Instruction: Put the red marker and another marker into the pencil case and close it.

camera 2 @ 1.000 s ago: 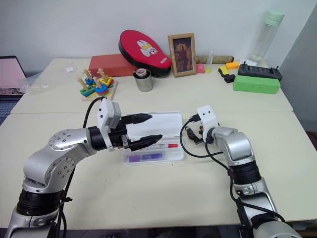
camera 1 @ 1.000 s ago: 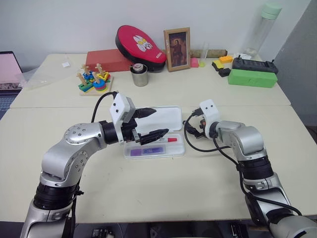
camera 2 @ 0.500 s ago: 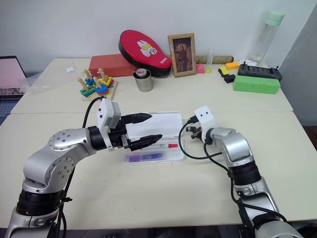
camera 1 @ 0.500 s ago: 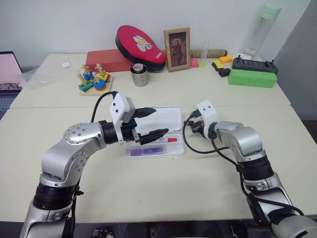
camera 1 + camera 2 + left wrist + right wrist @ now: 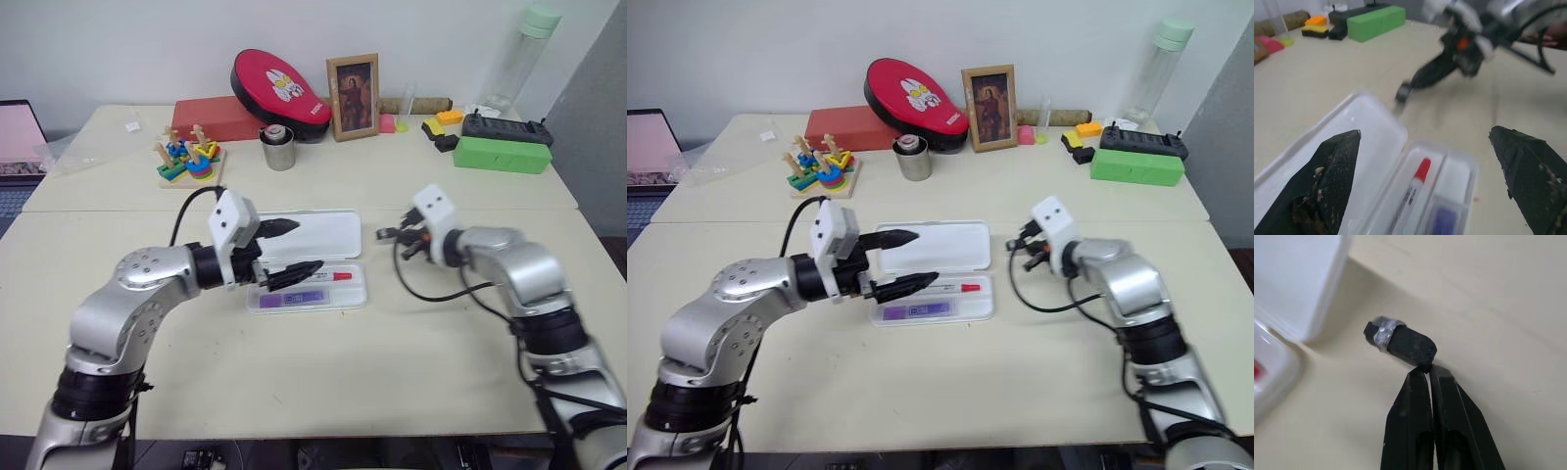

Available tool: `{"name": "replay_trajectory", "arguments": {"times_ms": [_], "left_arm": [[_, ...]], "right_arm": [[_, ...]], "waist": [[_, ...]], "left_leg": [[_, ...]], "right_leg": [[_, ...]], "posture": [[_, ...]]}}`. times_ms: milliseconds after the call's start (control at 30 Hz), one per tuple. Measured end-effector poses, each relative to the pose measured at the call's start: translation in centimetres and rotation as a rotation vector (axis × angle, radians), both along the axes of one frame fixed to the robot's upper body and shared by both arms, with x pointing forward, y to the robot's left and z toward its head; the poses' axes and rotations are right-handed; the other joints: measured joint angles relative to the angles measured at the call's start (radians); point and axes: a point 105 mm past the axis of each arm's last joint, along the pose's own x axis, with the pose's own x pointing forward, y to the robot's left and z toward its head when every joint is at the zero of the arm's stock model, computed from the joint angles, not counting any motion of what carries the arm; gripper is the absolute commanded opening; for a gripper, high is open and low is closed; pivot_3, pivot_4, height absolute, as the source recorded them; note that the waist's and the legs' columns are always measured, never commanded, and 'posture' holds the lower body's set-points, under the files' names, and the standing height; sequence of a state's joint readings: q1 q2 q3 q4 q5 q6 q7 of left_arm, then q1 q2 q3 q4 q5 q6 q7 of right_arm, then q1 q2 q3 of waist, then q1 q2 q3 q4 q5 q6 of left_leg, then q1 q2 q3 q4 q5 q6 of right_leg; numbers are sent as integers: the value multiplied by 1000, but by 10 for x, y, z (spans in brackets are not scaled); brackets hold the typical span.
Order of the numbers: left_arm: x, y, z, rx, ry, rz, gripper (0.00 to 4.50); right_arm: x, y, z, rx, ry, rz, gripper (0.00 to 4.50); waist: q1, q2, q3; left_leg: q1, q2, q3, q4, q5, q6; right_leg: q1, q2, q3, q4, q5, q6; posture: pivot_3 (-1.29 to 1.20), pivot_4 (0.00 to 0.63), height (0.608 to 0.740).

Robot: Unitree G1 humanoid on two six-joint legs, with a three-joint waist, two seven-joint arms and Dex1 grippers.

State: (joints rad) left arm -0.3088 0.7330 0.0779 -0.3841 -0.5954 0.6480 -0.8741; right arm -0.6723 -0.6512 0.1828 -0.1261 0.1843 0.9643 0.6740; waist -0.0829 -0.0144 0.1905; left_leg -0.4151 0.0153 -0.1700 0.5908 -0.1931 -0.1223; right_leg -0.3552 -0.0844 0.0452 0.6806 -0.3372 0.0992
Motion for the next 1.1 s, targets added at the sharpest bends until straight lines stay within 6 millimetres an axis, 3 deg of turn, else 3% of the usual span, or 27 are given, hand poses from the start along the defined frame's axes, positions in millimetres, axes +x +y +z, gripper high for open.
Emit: {"name": "replay_trajectory", "arguments": {"times_ms": [100,267,533,1100], "left_arm": [[-6,18,-10,32,41,39,4500],[-14,36,-12,73,54,74,4500],[-24,37,-9,81,41,75,4500],[-25,30,-3,61,21,81,4500]], "right_arm": [[-18,-2,0,-37,26,168,5],[-43,31,-10,-55,71,431,5],[-56,78,-24,-69,106,566,5],[-52,78,-31,-129,90,531,5]], "waist": [[-4,0,0],[-2,0,0],[4,0,0],[9,0,0]], "left_leg": [[0,0,1,0,0,0],[0,0,0,1,0,0],[0,0,0,1,0,0],[0,0,0,1,0,0]], "right_leg": [[0,0,1,0,0,0],[1,0,0,1,0,0],[1,0,0,0,0,0],[1,0,0,1,0,0]], "posture": [[0,150,740],[0,150,740],[0,150,740],[0,150,740]]}}
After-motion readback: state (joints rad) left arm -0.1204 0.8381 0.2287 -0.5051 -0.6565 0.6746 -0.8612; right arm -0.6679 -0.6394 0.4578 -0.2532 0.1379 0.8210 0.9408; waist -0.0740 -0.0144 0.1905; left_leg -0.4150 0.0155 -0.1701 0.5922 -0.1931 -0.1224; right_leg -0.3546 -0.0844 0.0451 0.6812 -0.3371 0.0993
